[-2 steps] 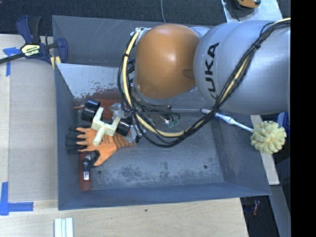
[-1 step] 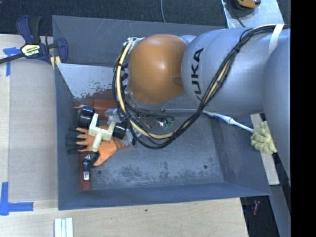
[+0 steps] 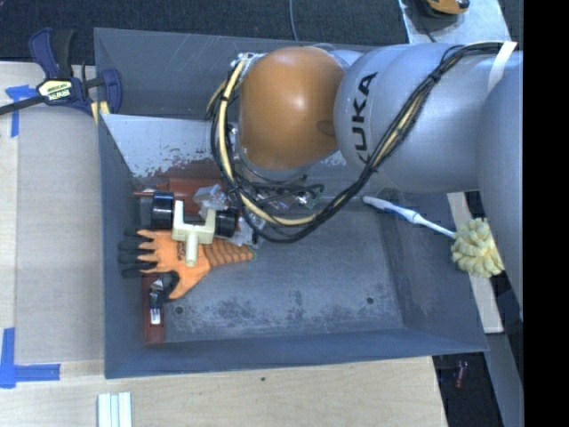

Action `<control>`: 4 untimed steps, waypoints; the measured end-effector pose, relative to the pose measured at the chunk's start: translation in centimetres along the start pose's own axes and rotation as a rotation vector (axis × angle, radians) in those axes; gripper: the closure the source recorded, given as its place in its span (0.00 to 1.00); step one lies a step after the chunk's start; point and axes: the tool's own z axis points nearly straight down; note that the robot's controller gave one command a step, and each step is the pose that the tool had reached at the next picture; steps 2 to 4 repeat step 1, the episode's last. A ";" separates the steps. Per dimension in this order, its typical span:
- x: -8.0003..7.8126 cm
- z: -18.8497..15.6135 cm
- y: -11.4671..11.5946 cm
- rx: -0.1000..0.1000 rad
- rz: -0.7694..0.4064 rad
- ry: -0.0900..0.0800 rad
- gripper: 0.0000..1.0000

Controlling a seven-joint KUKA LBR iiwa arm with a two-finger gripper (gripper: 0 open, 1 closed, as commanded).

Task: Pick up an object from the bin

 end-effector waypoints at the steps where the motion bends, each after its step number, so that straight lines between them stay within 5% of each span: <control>1: -1.9 5.4 2.0 0.002 0.071 -0.004 1.00; 4: -1.9 5.4 2.0 0.002 0.071 -0.004 1.00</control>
Offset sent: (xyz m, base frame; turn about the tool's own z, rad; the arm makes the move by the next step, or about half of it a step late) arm 0.0129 0.0085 -0.0192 0.1181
